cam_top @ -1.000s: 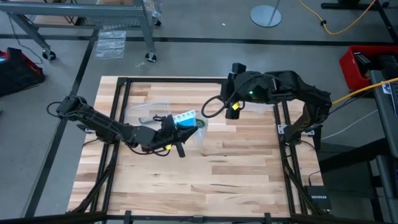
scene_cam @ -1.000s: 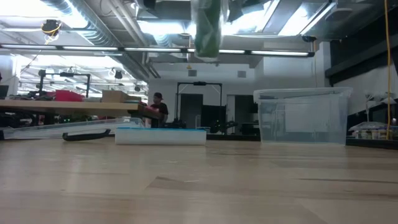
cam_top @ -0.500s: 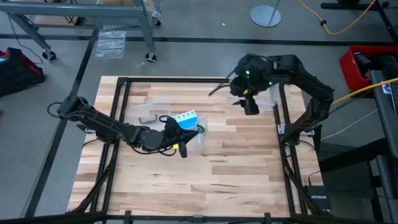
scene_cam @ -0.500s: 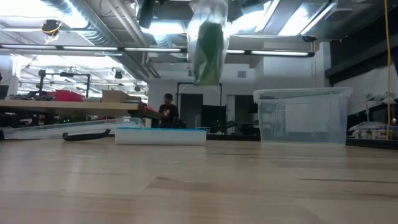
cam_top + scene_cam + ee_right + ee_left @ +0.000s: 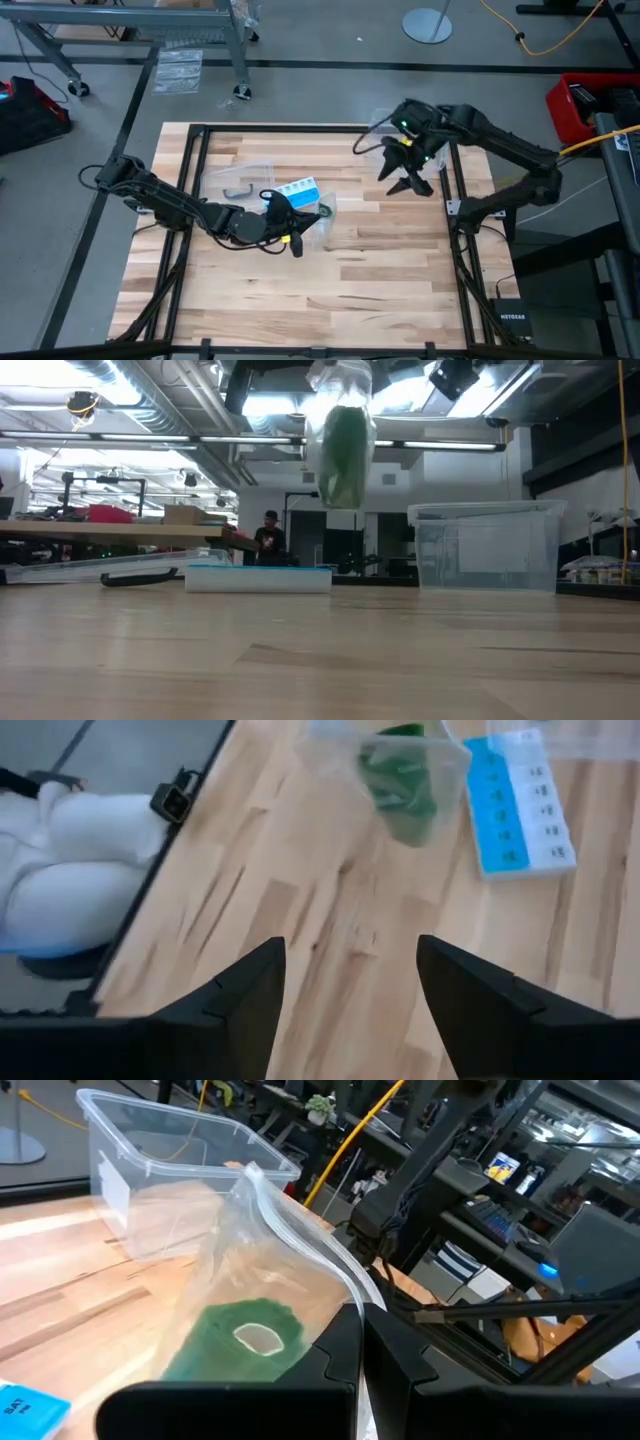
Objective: Roll bandage
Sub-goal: Close the transparent zip bag
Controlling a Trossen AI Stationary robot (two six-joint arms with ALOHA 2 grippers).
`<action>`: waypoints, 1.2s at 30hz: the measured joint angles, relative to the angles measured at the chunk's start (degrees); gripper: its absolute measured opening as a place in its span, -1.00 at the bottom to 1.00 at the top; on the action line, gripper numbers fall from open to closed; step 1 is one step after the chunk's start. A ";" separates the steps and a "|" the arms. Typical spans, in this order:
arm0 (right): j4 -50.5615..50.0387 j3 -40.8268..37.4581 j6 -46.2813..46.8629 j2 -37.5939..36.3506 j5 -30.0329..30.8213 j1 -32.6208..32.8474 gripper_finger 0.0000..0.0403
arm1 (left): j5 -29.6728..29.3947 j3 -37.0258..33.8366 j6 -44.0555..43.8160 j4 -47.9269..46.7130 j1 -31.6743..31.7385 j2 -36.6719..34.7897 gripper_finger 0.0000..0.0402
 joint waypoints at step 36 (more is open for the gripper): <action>81.32 -43.74 27.86 1.20 -2.13 4.86 0.15 | 3.81 -0.02 3.41 -2.76 -0.02 0.09 -1.00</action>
